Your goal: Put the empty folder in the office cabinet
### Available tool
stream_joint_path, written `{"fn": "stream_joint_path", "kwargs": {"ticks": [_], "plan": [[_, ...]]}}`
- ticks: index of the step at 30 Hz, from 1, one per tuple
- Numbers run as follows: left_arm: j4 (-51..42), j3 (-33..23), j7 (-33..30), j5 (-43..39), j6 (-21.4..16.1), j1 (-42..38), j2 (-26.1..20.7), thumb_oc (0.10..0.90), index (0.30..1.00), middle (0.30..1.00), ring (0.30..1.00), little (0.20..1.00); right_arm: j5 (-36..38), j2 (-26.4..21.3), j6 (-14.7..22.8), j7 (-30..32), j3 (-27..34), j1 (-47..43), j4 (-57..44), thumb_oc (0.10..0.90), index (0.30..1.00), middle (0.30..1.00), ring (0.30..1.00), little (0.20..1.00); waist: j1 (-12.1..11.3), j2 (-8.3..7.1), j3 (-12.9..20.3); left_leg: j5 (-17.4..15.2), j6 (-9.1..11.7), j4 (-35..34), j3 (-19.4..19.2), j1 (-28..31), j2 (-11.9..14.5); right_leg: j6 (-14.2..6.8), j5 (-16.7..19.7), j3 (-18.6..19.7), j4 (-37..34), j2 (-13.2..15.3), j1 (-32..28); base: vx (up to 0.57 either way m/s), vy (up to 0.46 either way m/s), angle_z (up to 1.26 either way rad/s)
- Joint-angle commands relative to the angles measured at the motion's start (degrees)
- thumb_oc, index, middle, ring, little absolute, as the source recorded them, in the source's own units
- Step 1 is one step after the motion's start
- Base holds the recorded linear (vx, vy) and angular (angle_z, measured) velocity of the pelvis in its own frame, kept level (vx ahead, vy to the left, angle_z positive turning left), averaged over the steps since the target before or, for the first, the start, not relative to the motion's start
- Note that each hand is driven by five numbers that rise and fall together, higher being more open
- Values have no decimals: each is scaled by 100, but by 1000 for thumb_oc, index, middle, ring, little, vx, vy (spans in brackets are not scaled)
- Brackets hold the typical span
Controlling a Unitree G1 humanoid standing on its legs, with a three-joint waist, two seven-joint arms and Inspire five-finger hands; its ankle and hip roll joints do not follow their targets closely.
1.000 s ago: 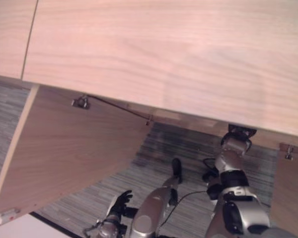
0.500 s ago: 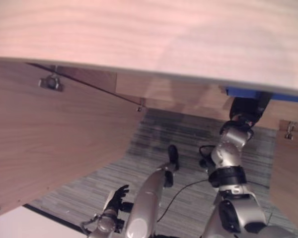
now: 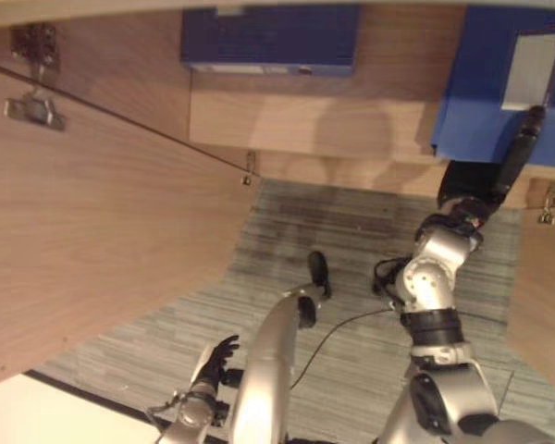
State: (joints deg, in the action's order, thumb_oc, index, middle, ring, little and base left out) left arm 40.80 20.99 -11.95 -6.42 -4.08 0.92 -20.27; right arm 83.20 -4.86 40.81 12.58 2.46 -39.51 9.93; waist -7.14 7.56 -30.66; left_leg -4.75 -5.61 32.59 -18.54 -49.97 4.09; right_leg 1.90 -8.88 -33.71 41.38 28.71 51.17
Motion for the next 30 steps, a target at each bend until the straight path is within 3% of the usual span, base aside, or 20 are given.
{"fn": "stream_joint_path", "kwargs": {"ticks": [1, 15, 21, 30], "plan": [[-152, 90, -148, -26, 66, 750, -687, 800, 900, 900, 900, 900, -806, -482, 34, -148, 73, -299, -788, 400, 300, 300, 300, 300, -69, 21, 86, -468, 403, -314, 94, 182, 20, -673, 595, 160, -384, 421, -280, -15, 15, -14], [571, -24, -113, -25, 18, 358, -892, 800, 900, 900, 900, 900, -890, -1630, -172, -69, -318, -1945, 76, 400, 300, 300, 300, 300, -230, -115, 86, -375, 464, -722, -1, 517, -22, -818, 818, 16, -603, 390, -455, -3, 7, -5], [838, 15, -144, 54, -17, 194, -918, 800, 900, 900, 900, 900, -857, -1770, -166, -18, -335, -2393, 390, 400, 300, 300, 300, 300, -312, -109, 86, -256, 520, -1033, 29, 723, -53, -897, 904, -151, -783, 333, -663, 18, -20, 1], [999, 66, -165, 116, -77, 151, -961, 800, 900, 900, 900, 900, -889, -1878, -97, 107, -319, -2896, 635, 400, 300, 300, 300, 300, -464, 30, 86, -29, 601, -1529, 67, 1003, -162, -1008, 1020, -313, -991, 262, -868, 23, -41, 10]]}}
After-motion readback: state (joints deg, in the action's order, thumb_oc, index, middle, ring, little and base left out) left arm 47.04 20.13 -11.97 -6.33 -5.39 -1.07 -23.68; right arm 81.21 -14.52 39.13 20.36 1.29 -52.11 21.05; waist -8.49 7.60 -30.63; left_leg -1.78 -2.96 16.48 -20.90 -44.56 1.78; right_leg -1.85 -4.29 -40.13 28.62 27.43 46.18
